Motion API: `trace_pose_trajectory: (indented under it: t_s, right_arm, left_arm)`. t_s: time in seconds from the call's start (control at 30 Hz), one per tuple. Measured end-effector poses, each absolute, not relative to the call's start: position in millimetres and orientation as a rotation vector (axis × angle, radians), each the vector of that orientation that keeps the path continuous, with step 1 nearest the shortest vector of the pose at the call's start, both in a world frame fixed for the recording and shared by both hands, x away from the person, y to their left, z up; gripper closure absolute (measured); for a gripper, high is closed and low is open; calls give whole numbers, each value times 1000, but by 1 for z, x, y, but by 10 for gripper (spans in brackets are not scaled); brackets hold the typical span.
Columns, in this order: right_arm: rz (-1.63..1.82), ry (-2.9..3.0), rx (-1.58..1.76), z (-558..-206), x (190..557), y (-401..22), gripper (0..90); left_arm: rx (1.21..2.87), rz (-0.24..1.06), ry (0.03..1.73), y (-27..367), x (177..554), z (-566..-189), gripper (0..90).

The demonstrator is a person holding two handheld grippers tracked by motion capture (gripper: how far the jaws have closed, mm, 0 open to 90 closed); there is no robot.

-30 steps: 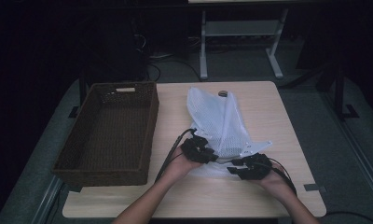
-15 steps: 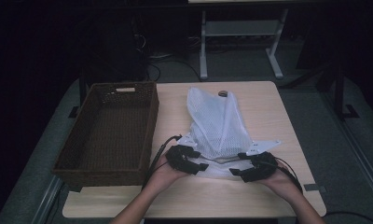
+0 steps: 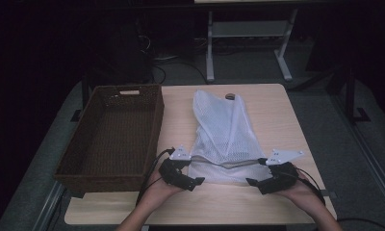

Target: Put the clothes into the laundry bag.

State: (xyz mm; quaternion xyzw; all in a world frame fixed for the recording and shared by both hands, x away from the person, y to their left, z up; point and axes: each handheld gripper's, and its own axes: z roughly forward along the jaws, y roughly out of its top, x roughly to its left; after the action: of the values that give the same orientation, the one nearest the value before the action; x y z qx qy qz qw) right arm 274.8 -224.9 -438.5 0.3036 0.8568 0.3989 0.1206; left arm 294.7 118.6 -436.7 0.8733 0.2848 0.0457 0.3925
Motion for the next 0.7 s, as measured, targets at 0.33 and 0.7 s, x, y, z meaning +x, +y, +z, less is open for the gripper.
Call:
trace_pose_trajectory:
  t_s: [0.33,0.7]
  right_arm:
    - [1160,2436,980,-447,255,-250,138]
    - [1158,2387,1034,-461,250,-267,138]
  left_arm:
    - [2225,139,739,128,274,-444,136]
    - [2242,151,745,135,268,-454,138]
